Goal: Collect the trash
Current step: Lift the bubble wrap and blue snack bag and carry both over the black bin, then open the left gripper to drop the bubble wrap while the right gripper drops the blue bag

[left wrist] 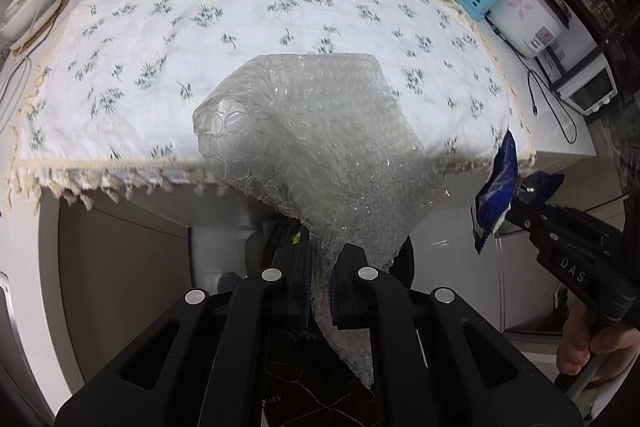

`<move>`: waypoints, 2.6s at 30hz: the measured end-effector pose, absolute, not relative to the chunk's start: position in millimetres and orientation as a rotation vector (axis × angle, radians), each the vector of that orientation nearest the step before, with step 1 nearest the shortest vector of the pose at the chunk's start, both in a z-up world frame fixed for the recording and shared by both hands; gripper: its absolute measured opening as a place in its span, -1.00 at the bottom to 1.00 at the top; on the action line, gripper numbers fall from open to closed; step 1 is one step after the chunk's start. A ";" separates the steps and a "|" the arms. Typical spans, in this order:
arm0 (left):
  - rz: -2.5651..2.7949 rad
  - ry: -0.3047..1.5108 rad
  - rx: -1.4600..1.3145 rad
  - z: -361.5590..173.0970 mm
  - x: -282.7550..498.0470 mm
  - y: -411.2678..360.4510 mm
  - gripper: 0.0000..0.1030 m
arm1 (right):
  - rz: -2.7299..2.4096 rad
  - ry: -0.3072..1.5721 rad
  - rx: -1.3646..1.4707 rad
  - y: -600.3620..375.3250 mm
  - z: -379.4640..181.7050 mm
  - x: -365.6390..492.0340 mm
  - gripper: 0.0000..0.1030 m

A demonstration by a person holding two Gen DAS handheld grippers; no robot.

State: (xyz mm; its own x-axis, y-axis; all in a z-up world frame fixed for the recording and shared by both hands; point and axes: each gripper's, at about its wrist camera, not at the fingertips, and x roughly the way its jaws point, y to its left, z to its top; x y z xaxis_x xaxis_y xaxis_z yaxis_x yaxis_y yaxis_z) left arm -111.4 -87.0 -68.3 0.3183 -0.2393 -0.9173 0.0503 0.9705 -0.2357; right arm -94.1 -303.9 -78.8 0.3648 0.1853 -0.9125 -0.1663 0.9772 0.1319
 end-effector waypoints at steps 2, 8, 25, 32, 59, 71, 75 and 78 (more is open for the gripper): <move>-0.191 1.247 -0.174 -75.0 -118.4 -91.6 -0.89 | 0.228 1.185 0.019 -306.1 -83.7 -99.0 -0.66; -0.172 1.291 -0.157 -104.1 -134.0 -101.9 -0.89 | 0.226 1.218 0.013 -312.5 -104.7 -111.7 -0.66; -0.120 1.439 -0.122 -203.1 -147.5 -120.9 -0.89 | 0.224 1.331 0.013 -322.4 -175.8 -127.4 -0.66; -0.116 1.448 -0.115 -228.0 -138.2 -125.9 -0.88 | 0.211 1.359 0.012 -323.1 -195.2 -122.5 -0.66; -0.063 1.353 -0.126 -229.0 -127.0 -132.4 0.62 | 0.216 1.407 0.010 -311.9 -226.5 -113.1 -0.66; -0.034 1.303 -0.150 -205.9 -134.7 -106.7 0.88 | 0.255 1.426 -0.015 -294.7 -248.6 -109.4 -0.65; -0.023 1.305 -0.161 -209.9 -137.8 -97.4 0.88 | 0.259 1.436 -0.017 -293.3 -262.4 -106.5 -0.64; -0.015 1.307 -0.162 -212.4 -138.9 -93.4 0.88 | 0.253 1.443 -0.025 -294.0 -270.0 -105.7 -0.64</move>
State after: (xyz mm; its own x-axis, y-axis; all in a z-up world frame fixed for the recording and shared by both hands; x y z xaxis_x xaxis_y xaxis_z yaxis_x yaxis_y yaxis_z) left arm -138.9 -93.4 -212.4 0.2625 -0.1030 -0.9594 -0.0803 0.9885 -0.1281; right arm -105.7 -294.0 -270.0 0.1054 0.1571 -0.9819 -0.1867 0.9730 0.1357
